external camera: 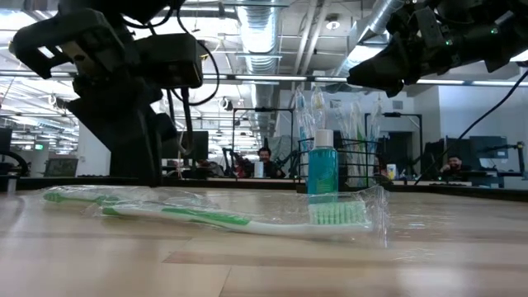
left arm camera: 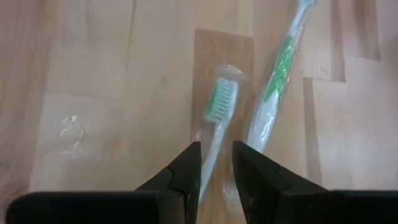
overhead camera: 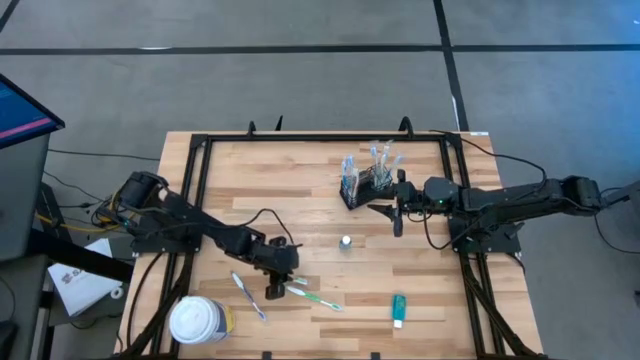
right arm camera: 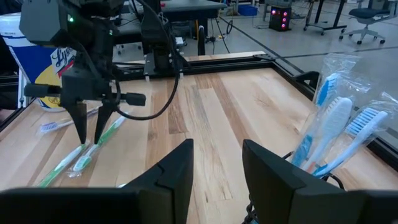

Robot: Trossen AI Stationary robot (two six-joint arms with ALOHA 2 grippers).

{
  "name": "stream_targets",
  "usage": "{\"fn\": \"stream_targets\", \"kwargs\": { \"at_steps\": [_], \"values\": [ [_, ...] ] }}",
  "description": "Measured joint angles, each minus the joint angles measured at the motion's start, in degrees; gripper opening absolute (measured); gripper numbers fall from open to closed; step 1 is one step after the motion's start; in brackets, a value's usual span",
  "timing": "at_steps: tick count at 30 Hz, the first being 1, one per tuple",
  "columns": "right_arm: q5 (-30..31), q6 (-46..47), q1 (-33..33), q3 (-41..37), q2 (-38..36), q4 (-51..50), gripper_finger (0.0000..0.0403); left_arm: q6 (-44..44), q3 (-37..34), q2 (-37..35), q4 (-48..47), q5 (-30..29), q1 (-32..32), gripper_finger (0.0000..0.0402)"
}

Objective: Pick & Place toothbrushing station
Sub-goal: Put the green toothbrush into the mesh organizer

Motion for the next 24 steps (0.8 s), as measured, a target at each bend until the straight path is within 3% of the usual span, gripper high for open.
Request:
{"fn": "stream_targets", "kwargs": {
  "at_steps": [24],
  "values": [
    [0.00, 0.00, 0.00, 0.00, 0.00, -0.27, 0.0127, 4.29, -0.55, 0.50, 0.12, -1.92, -0.17, 0.0085]
  ]
}}
